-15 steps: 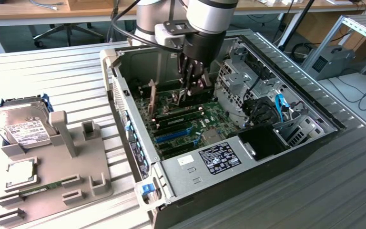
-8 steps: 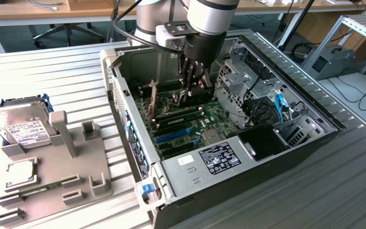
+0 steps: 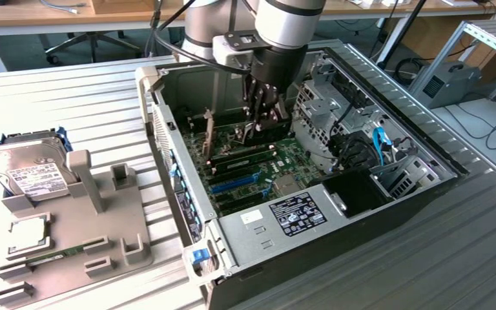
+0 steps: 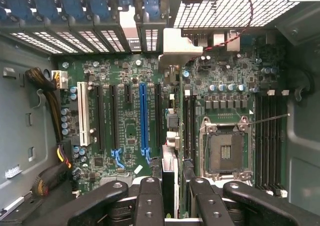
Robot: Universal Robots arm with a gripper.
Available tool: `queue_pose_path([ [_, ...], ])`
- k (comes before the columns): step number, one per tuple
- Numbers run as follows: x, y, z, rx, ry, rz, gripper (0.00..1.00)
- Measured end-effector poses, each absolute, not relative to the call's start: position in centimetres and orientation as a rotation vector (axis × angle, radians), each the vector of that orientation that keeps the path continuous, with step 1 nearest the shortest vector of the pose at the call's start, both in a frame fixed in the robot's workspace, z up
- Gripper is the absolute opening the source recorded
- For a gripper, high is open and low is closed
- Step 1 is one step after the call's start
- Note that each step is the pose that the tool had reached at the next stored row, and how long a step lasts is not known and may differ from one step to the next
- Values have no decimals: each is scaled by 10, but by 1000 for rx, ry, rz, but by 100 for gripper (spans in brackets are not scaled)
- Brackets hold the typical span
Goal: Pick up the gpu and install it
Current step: 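Insert the gpu into the slot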
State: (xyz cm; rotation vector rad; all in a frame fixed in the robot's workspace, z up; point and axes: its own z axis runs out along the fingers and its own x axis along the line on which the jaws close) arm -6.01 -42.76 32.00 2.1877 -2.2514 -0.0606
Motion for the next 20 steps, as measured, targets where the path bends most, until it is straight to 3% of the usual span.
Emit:
queue_pose_path([
  [20,-50,-428,312,2189,-2249,-60,26],
])
